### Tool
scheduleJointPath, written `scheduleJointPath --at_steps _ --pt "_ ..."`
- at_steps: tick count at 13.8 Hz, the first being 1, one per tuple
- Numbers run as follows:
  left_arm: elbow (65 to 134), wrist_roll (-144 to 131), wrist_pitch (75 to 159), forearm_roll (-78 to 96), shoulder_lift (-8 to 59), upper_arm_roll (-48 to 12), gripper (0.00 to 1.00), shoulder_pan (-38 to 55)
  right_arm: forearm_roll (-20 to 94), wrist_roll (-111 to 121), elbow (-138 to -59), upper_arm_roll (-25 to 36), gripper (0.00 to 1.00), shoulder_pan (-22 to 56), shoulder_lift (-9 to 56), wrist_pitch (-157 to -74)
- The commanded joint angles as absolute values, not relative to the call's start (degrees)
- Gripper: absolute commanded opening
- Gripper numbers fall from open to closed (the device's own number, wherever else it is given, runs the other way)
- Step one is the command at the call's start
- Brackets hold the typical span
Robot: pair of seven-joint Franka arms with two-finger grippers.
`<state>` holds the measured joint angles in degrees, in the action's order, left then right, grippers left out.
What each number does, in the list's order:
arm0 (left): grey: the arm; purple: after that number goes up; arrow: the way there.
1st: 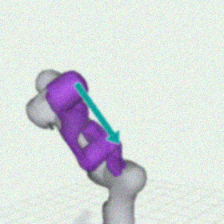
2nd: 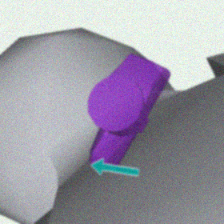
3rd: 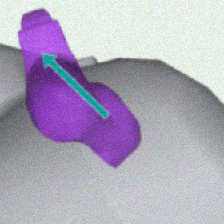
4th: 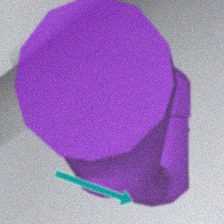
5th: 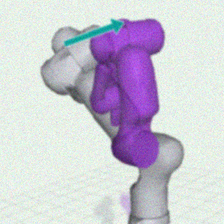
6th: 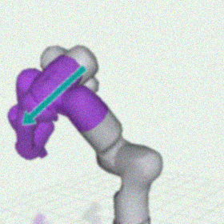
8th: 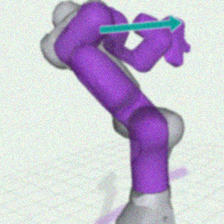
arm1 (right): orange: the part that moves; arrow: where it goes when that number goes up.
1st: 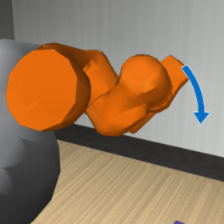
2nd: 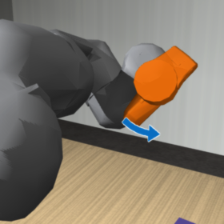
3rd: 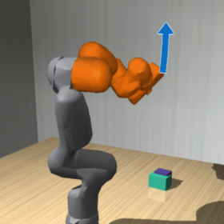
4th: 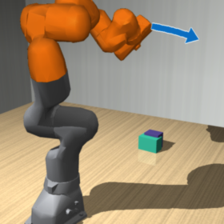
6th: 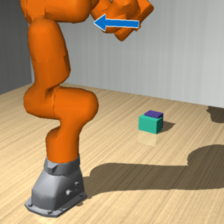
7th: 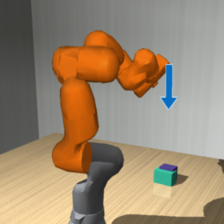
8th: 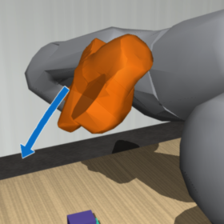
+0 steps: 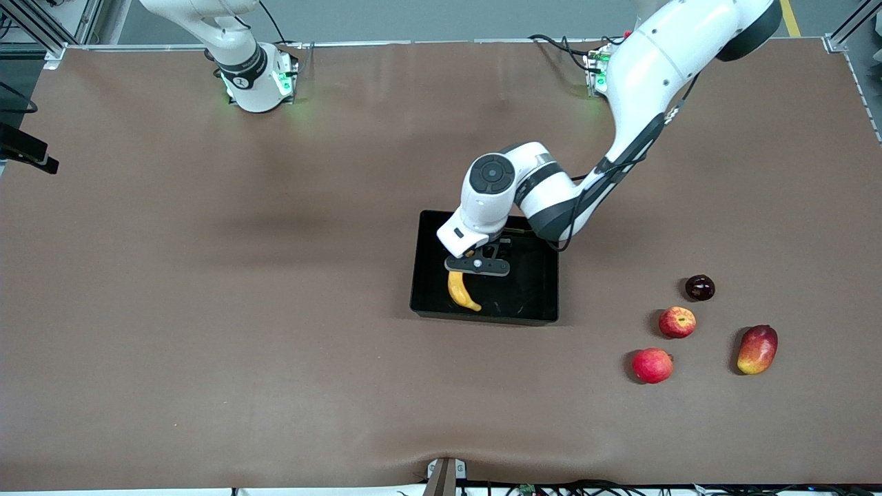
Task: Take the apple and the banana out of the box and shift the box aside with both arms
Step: 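Move the left gripper back into the tray over the banana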
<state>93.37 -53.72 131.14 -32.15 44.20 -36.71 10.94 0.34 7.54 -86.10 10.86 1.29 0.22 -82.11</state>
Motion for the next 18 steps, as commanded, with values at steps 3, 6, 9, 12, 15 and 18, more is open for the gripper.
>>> scheduleJointPath --at_steps 3,6,9,12,15,18 --pt "92.02 -58.97 135.52 -34.01 46.85 -32.80 1.00 15.10 0.53 7.47 -84.81 10.46 1.00 0.97 1.40 -81.21" --pt "91.32 -59.06 135.62 -33.75 47.81 -29.36 0.74 18.45 0.09 7.47 -84.90 10.46 1.00 0.97 2.81 -81.21" --pt "91.23 -59.59 135.62 -33.75 48.08 -29.09 0.25 18.98 0.09 7.64 -84.99 10.46 1.00 0.79 5.62 -79.56" --pt "91.06 -59.68 135.53 -33.75 47.46 -29.18 0.00 18.81 0.00 7.65 -84.90 10.46 1.00 0.35 7.29 -79.45" --pt "88.60 -59.59 134.48 -33.31 46.32 -29.27 0.00 18.81 0.26 7.56 -84.55 10.37 1.00 0.44 7.47 -80.24" --pt "88.77 -59.50 132.73 -33.31 43.52 -29.71 0.00 18.20 0.70 9.04 -82.71 10.28 1.00 0.44 8.61 -84.89"
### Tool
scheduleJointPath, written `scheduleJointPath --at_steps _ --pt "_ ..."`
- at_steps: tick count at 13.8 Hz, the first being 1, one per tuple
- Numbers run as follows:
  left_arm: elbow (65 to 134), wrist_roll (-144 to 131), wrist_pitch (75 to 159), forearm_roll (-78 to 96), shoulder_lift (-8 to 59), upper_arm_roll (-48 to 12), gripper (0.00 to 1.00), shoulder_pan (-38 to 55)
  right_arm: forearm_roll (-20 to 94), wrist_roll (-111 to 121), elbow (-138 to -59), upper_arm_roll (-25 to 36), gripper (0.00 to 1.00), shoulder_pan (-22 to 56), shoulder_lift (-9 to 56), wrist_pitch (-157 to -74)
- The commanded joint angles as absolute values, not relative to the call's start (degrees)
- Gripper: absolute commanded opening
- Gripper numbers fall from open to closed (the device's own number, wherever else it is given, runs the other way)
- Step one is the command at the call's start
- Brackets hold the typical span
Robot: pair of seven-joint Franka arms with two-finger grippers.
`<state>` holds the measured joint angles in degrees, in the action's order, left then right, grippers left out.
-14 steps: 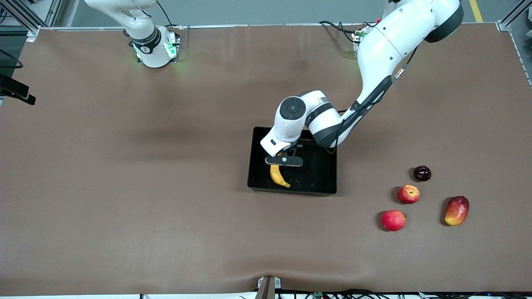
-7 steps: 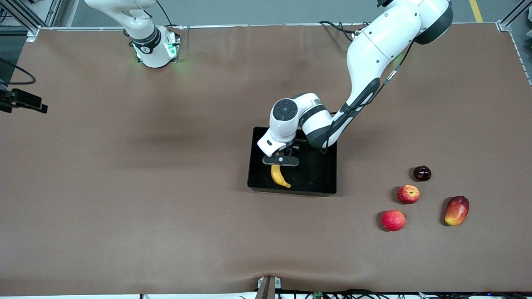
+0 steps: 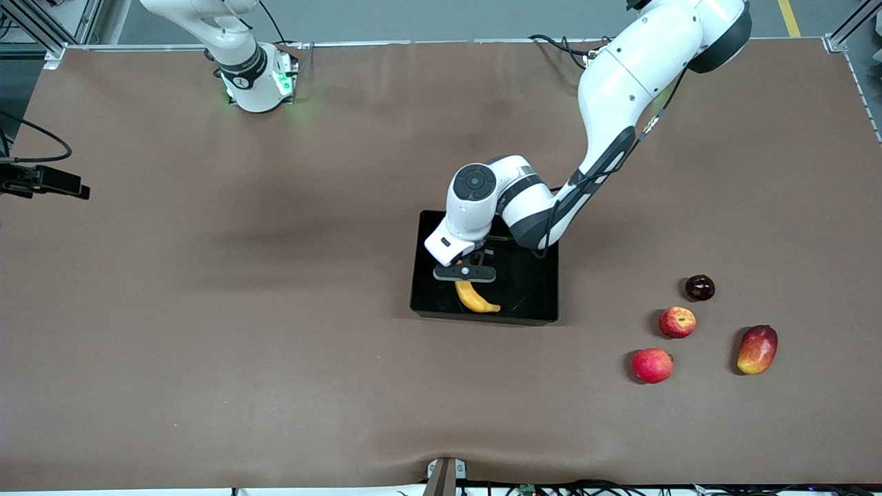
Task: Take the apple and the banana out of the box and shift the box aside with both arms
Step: 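Close the left gripper on the yellow banana and lift it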
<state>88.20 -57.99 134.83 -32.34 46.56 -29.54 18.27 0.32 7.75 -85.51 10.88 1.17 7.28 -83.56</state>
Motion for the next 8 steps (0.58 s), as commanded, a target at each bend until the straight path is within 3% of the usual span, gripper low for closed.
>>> scheduleJointPath --at_steps 1,8 --pt "88.60 -59.33 130.54 -33.22 42.64 -30.66 0.00 17.93 1.23 9.14 -81.84 10.28 1.00 0.70 9.05 -84.64" --pt "88.60 -51.87 121.22 -29.27 33.58 -38.05 0.00 6.43 10.63 0.91 -83.32 10.20 1.00 4.20 9.23 -80.94"
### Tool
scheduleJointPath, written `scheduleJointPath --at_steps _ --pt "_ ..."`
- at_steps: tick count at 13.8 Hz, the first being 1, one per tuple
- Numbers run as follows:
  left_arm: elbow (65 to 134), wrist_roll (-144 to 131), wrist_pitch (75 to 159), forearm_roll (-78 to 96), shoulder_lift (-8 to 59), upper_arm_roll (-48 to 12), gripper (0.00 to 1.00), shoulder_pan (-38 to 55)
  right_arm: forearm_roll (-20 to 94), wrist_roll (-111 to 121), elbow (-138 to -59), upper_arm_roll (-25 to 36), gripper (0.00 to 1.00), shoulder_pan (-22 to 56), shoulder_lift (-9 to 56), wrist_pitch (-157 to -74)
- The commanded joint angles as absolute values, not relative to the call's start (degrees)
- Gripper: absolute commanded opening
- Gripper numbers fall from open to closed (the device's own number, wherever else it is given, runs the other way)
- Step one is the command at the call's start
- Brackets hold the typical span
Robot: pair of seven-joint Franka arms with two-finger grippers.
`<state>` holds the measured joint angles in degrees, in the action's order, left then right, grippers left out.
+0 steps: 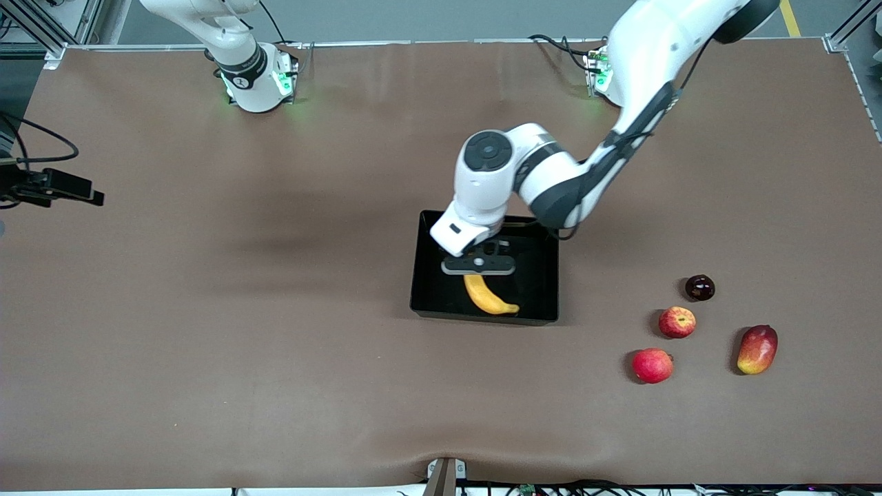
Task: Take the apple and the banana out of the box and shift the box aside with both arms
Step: 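Close the left gripper on the yellow banana and lift it, then carry the banana to the fruits while the right gripper reaches the tray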
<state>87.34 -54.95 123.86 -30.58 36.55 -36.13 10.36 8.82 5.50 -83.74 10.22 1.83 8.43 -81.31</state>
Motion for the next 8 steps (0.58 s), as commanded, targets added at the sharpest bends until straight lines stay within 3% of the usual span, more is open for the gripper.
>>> scheduleJointPath --at_steps 1,8 --pt "88.59 -49.85 120.24 -29.27 32.88 -38.32 0.00 4.59 10.63 -3.38 -83.32 10.20 1.00 6.57 9.75 -81.56" --pt "88.59 -24.11 117.95 -26.89 31.90 -38.23 0.00 -11.40 11.07 -13.62 -83.58 10.20 1.00 17.47 14.67 -87.79"
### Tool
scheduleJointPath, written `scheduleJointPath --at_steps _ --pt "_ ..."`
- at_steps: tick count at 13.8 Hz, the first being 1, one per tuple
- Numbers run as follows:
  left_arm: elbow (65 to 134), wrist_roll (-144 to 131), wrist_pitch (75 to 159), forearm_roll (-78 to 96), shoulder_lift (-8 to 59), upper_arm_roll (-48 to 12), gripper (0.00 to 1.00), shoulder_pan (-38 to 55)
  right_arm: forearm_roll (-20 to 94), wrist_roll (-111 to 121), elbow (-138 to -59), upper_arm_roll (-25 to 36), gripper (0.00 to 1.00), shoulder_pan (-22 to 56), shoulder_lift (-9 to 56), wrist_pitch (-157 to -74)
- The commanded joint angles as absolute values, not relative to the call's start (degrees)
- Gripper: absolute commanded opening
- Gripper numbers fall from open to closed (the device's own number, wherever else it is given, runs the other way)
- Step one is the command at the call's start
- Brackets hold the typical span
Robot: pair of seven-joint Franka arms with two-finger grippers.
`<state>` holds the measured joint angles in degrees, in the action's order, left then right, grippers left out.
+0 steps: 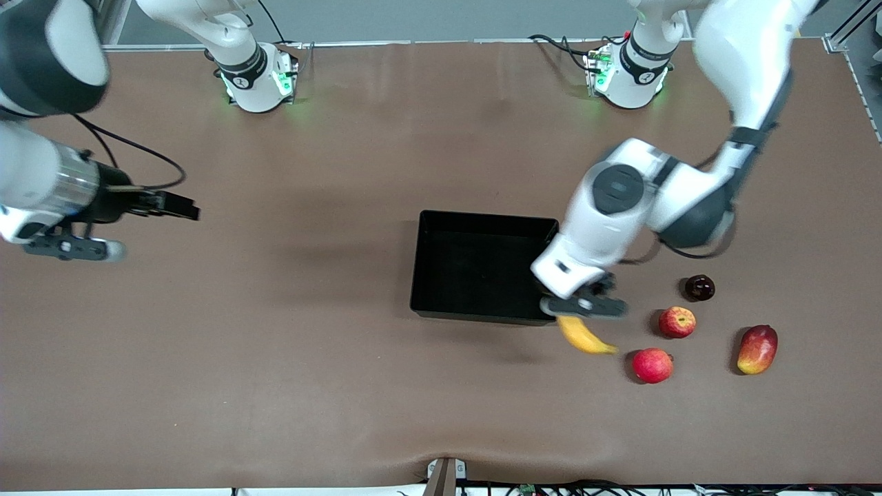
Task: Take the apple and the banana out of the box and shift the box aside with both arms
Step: 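Carry the banana to the fruits while the right gripper reaches the tray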
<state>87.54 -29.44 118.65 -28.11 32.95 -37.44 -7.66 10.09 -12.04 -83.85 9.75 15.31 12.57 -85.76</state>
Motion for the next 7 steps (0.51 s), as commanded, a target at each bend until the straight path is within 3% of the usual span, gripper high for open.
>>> scheduleJointPath --at_steps 1,7 --pt "88.59 -20.78 118.04 -26.89 32.17 -38.23 0.00 -13.69 12.03 -13.71 -83.76 10.20 1.00 19.14 15.81 -89.54" --pt "88.51 -3.63 118.83 -27.77 34.71 -37.62 0.00 -23.19 17.93 -14.06 -83.85 10.20 1.00 25.83 24.77 -98.50"
